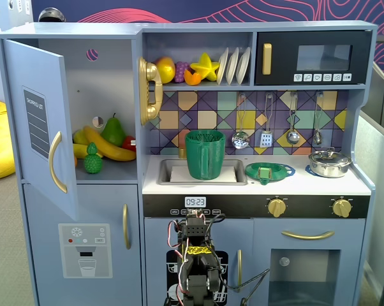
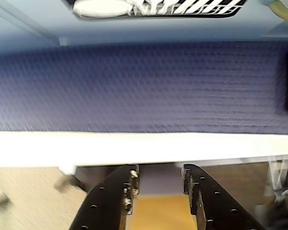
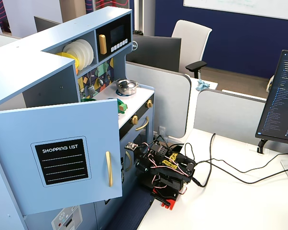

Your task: Pick up the green pineapple from the left cabinet and place it in the green recipient

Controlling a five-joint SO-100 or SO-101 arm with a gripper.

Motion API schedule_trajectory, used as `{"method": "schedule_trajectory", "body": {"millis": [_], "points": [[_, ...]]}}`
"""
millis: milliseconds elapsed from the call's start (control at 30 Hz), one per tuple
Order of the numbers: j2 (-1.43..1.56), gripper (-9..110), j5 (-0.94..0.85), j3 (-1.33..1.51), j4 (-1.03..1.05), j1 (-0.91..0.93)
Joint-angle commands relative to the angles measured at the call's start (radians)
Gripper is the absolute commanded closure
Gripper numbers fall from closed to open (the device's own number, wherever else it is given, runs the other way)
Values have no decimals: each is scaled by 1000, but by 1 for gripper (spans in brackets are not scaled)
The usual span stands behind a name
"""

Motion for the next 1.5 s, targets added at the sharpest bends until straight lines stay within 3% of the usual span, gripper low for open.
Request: {"method": "schedule_trajectory", "body": {"millis": [0,133,300,600,1000,1467], "points": [[-6,93,64,-5,-331,-130],[-114,89,32,-23,-1005,-295],[-202,75,44,-207,-1345,-499],[-403,70,-20,-512,-1443,-696],[-634,72,6,-586,-1479,-670],[-1017,70,29,-868,-1574,-664]]}}
